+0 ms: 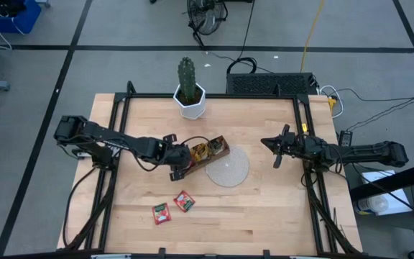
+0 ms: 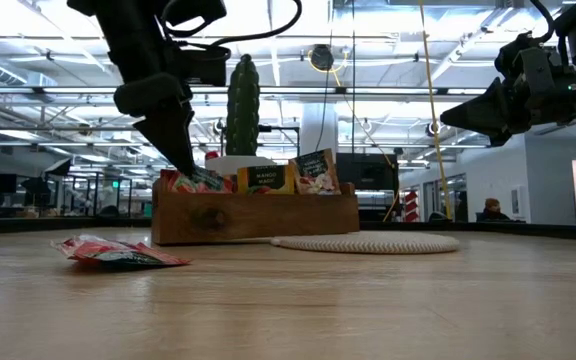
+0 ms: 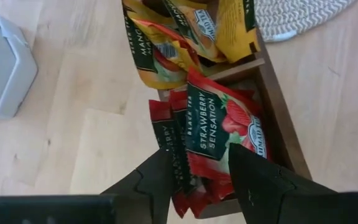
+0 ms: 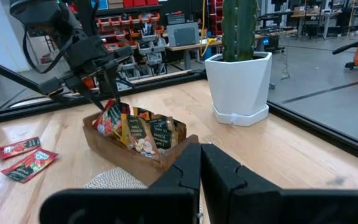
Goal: Pick & Place Tea
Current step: Put the red tea bag into the left section of the wooden organizer, then adjust the wooden organizer
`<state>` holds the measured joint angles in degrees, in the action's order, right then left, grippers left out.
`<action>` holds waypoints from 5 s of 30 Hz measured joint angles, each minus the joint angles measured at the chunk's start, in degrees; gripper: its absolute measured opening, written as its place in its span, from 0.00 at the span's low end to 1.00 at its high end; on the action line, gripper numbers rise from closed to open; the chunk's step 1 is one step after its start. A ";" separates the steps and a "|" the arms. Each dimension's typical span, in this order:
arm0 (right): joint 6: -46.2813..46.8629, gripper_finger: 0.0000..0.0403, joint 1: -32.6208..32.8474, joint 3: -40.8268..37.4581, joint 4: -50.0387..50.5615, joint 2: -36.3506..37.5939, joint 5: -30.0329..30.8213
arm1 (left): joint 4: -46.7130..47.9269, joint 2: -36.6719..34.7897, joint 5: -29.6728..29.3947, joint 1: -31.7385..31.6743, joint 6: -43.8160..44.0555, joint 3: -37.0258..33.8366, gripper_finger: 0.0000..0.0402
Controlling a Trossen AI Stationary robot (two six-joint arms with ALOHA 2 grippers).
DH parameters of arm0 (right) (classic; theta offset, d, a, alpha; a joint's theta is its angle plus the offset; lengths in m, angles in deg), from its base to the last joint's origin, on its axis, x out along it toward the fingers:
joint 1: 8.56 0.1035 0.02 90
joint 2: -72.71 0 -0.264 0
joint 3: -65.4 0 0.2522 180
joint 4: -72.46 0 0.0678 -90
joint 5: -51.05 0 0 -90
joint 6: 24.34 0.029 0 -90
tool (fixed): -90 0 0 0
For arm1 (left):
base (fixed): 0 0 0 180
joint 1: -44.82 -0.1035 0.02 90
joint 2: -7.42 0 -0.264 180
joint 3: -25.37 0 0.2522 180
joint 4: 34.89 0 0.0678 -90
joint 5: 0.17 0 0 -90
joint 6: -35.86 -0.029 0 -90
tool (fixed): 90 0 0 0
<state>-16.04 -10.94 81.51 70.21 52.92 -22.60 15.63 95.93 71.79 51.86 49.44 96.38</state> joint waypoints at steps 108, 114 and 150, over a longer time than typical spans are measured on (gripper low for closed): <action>0.01 0.00 0.01 0.00 0.04 0.02 0.01 | -4.81 -2.25 -19.56 14.67 32.64 -5.88 0.12; -0.01 0.00 0.00 0.00 0.04 0.02 0.01 | -4.81 -2.25 -19.99 14.60 33.00 -5.88 0.24; 0.01 0.00 -0.01 0.00 0.02 0.01 0.01 | -36.96 5.82 11.41 -24.69 -2.16 -8.97 0.01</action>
<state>-16.03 -10.95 81.51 70.23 52.93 -22.59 -21.34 101.74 83.20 27.17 47.28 87.41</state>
